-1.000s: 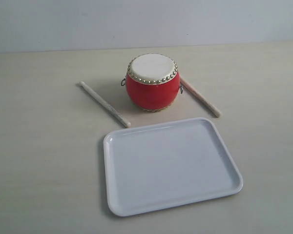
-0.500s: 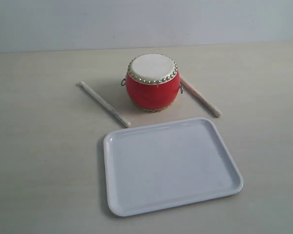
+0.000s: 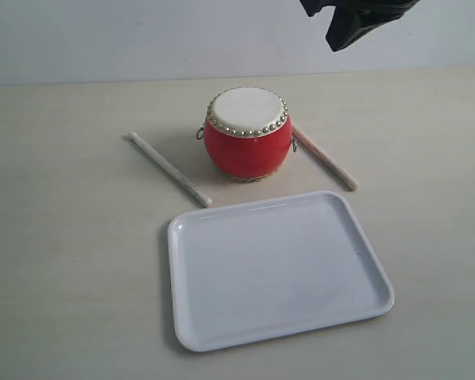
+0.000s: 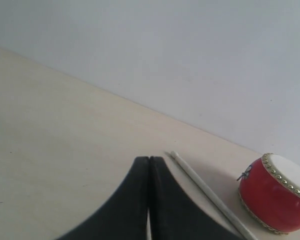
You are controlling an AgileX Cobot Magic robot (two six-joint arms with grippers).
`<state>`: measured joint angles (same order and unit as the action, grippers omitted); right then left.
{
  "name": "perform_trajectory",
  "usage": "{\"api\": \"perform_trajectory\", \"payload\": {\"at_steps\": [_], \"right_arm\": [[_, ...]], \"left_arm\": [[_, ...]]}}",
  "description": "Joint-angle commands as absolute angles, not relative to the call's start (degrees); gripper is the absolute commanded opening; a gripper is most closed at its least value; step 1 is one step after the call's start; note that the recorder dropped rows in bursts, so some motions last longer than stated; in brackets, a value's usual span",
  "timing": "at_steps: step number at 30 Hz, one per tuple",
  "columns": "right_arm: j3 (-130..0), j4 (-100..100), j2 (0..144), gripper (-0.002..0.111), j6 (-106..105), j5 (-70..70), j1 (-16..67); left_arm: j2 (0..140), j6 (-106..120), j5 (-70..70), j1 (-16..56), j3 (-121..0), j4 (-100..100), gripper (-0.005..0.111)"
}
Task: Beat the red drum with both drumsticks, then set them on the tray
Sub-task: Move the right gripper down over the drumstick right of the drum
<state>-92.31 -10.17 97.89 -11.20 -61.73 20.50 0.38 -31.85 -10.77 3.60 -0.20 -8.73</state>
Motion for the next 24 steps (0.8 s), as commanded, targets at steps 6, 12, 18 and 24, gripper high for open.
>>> {"api": "perform_trajectory", "payload": {"at_steps": [6,12,18,24], "right_arm": [[-93.6,4.1,100.0,0.000,-7.3,-63.8,20.9],[-93.6,6.7,107.9,0.008,-8.5,-64.5,20.9],[-93.6,9.5,116.3,0.033,-8.8,-61.6,19.2],[-93.6,6.9,121.5,0.040,-12.7,-59.6,16.8]], "left_arm": [[0.0,-32.0,-10.8,3.4,0.0,-9.2,0.000],[0.0,-32.0,-10.8,3.4,0.0,-9.2,0.000],[0.0,-32.0,-11.3,3.4,0.0,-9.2,0.000],[0.0,-32.1,-11.3,3.4,0.0,-9.2,0.000]]}}
